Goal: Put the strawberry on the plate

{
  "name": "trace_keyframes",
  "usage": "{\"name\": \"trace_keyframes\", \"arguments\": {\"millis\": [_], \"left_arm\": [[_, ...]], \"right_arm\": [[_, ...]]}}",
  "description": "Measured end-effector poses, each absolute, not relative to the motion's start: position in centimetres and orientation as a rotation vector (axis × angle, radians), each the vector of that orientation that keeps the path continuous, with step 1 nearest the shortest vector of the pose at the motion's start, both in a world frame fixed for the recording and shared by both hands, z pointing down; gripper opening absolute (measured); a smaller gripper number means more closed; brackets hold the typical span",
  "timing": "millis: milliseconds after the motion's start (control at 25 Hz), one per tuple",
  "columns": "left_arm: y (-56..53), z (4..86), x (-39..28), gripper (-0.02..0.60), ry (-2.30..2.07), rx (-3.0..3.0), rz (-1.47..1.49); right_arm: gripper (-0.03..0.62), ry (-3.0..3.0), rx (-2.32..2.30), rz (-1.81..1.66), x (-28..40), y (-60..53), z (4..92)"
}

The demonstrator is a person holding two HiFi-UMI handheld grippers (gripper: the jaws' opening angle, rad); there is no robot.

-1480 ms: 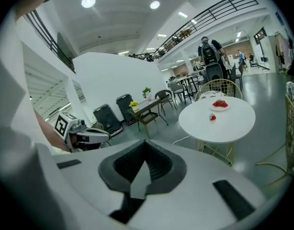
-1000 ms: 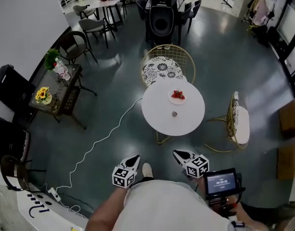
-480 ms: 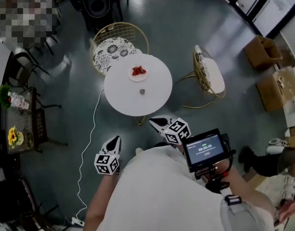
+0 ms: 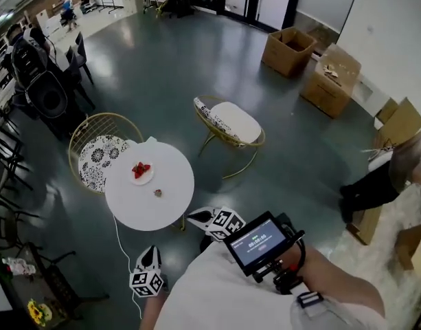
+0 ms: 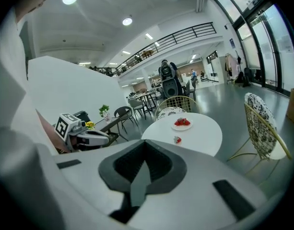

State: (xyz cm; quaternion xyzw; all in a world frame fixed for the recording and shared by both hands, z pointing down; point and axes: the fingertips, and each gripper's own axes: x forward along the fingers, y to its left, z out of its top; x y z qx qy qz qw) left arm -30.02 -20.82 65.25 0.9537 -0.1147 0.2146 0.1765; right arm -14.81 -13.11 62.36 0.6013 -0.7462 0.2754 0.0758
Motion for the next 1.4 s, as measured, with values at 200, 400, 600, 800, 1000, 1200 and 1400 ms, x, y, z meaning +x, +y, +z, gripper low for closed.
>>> {"name": "trace_keyframes", "arguments": {"millis": [200,400,600,800,1000,1200,1400], "left_arm": [[-20.5,63.4,-25.8,0.005,-0.186,2.746,0.630],[-21.4,63.2,-24.7,0.005,-0.158,2.760,0.656],[-23.0,63.4,-21.1,0.005,-0.124,2.771,0.667],[-27.5,64.0,-20.2,0.005,-0.184,2.785,0.706],[-29.2,66.0,-15.5,0.005,-0.130,2.729,0.767],[-28.9,66.6,-13.9,0.005,-0.109,2.726,0.826],[-29.3,68.0,-12.0,0.005,-0.042,2.706,0.868]], "right_arm": [[0.005,-2.156,1.949,0.855,-11.9,-11.0,61.6],[0.005,-2.160,1.965,0.876,-11.5,-11.9,62.0],[0.005,-2.162,1.992,0.868,-8.7,-13.9,62.2],[0.005,-2.220,1.889,0.880,-8.0,-19.7,63.2],[0.005,-2.198,1.917,0.935,-3.3,-22.0,64.5],[0.005,-2.198,1.921,0.985,-1.6,-21.8,64.7],[0.005,-2.154,1.967,1.018,0.1,-22.5,65.6]]}}
